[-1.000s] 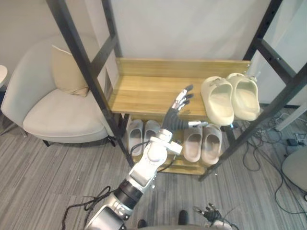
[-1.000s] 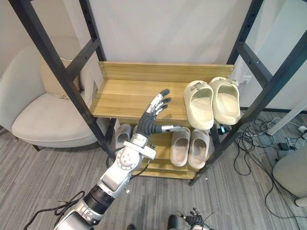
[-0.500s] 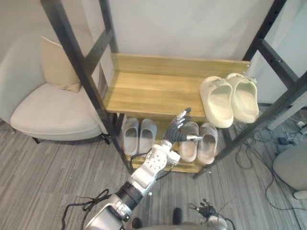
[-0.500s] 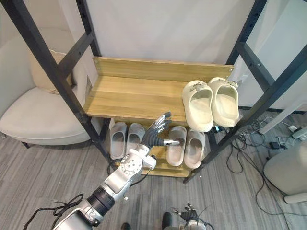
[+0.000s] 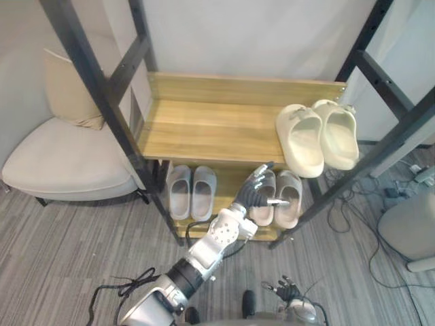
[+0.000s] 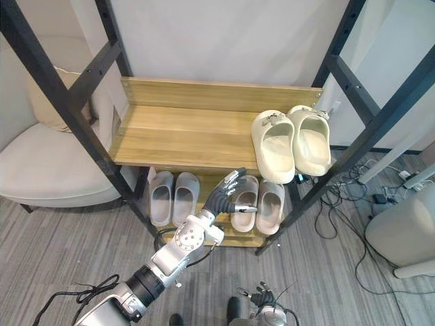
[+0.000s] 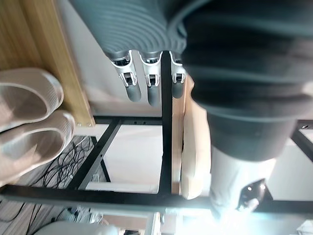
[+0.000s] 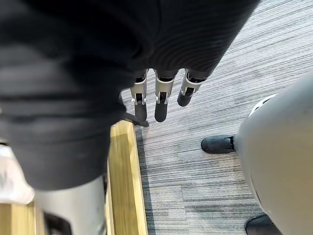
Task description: Organize the slippers on the shoe rack
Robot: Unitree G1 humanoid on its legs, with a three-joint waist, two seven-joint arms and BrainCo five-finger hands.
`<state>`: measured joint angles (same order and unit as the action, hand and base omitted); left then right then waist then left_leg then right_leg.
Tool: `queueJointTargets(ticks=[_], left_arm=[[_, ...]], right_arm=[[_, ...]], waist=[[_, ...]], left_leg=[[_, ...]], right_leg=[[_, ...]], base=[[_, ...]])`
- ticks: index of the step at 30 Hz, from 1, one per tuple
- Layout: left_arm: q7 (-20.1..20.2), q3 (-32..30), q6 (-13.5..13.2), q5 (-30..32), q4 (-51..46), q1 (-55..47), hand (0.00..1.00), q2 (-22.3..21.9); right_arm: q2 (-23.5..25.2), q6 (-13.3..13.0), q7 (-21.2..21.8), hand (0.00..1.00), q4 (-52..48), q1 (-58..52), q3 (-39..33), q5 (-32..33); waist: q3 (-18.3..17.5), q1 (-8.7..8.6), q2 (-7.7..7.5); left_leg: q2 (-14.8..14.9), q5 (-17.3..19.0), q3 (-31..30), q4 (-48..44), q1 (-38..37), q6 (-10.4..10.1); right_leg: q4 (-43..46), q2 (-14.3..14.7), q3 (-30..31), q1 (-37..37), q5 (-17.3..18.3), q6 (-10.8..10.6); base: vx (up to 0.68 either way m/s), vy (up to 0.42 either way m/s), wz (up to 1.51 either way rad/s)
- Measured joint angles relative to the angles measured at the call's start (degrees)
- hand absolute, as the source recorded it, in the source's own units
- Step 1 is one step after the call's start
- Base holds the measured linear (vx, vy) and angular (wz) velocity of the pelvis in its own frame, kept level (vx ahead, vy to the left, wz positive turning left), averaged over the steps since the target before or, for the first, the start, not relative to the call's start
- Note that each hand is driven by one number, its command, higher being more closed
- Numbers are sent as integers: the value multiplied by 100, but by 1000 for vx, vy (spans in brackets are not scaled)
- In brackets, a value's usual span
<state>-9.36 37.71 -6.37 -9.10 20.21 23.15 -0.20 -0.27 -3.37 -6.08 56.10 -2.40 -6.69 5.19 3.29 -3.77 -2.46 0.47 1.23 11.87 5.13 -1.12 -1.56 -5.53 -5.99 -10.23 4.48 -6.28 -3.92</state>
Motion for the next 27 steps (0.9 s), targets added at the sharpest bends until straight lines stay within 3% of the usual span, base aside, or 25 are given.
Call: queueJointTargets(ticks=[10,27], left_arm=[[-14,277,10,-3,152,314,0,-58],[-61,127,11,-17,415,554,0,-82]], right_arm=[[52,-1,-8,0,-4,14,-135,59],[61,0,-5,0,-25,0,-415,121]], waist=[[2,-13,4],[52,-40,59]], left_leg=[[-8,2,10,16,-3,2],[-5,54,192,22,-97,-20]], right_leg=[[7,-2,14,9,0,-1],[0,12,156,-20,-5,-6]], base=[[0,0,0],[-12,-4,-4]])
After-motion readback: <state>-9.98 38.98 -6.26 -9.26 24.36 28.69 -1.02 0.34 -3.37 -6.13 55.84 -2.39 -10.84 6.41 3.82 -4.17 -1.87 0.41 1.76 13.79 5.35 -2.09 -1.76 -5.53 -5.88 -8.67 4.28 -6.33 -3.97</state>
